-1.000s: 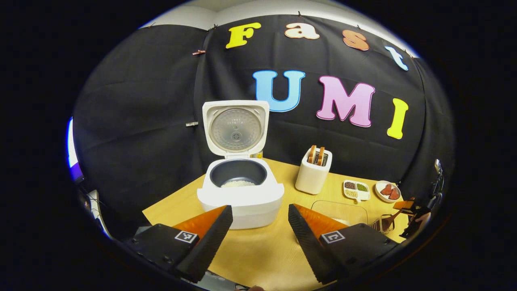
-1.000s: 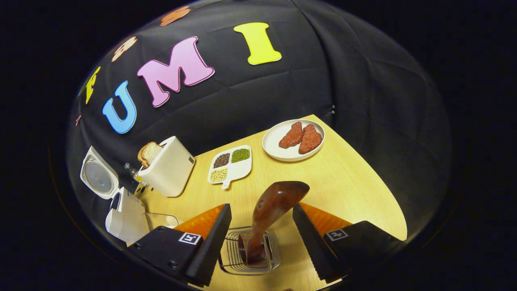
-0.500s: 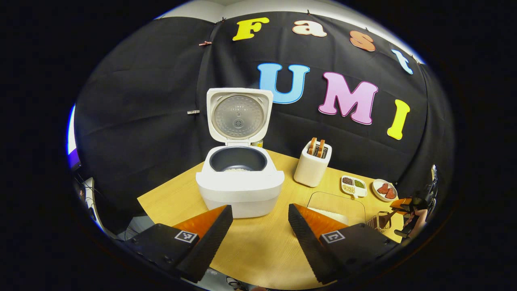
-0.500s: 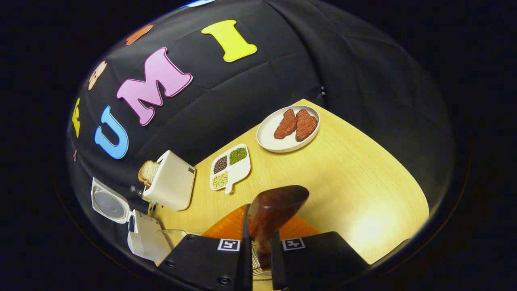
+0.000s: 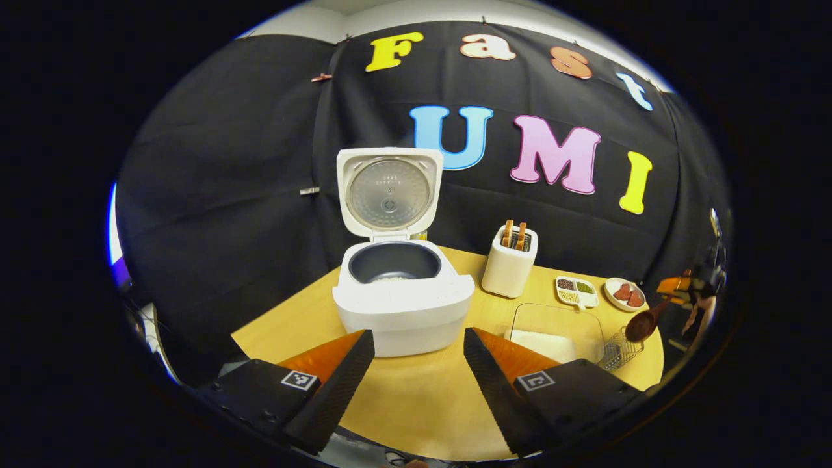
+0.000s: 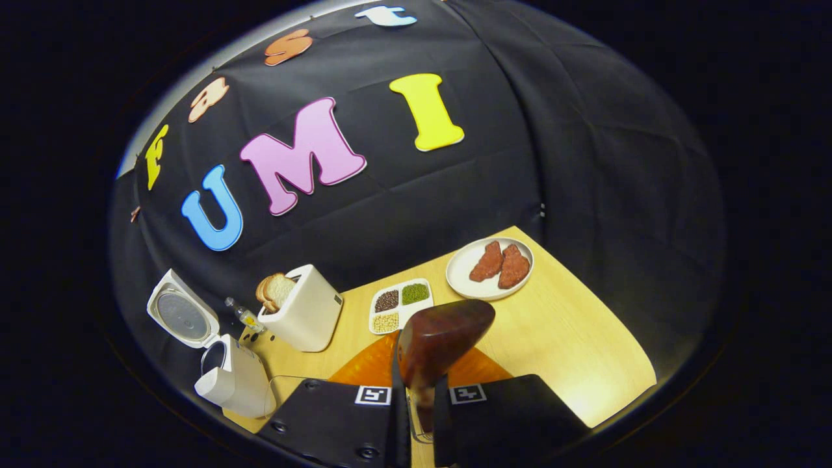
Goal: Close the left gripper, press the button to open the rice cooker; take a wooden spoon from the chopstick holder with the right hand, scoop a spoonful of rice and pour it into the rice cooker, then put the wooden spoon back into the chopstick holder.
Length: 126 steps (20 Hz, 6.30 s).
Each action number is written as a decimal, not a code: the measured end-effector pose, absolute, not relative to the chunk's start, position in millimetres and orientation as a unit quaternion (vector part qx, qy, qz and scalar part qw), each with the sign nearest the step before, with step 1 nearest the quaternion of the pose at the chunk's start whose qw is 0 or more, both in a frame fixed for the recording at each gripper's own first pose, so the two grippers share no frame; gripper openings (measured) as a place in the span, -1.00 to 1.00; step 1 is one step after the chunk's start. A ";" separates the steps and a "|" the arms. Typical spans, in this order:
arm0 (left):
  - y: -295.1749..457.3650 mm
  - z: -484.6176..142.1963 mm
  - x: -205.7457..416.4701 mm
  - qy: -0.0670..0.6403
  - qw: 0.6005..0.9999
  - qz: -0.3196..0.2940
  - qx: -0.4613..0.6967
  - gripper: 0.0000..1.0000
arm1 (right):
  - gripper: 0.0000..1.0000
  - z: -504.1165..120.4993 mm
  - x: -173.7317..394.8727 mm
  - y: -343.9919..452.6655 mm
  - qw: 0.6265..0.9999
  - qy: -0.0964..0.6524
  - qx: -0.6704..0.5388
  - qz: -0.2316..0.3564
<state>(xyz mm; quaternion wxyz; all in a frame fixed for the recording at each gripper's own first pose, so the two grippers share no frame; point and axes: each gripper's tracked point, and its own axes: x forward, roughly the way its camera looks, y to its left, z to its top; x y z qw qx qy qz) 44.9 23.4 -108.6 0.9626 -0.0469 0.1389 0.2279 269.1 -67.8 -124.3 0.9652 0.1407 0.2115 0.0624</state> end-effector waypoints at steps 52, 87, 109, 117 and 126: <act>167.3 -203.1 17.8 0.177 0.964 0.144 -0.137 0.92 | -0.64 -252.6 179.0 143.6 0.848 0.371 0.376 -0.041; 150.9 -160.7 -8.1 0.131 0.970 0.165 -0.120 0.92 | -0.65 -78.7 237.3 244.7 0.767 0.335 0.543 0.073; 236.7 -176.6 -48.5 0.157 0.949 0.246 -0.124 0.92 | -0.66 -106.7 211.6 496.2 0.920 0.205 0.112 0.315; 233.0 -177.4 -46.5 0.162 0.953 0.235 -0.105 0.92 | -0.65 -116.4 163.9 536.3 0.883 0.059 -0.158 0.437; 227.7 -172.0 -43.4 0.143 0.959 0.225 -0.094 0.92 | -0.65 -104.7 154.0 530.5 0.885 0.104 -0.086 0.446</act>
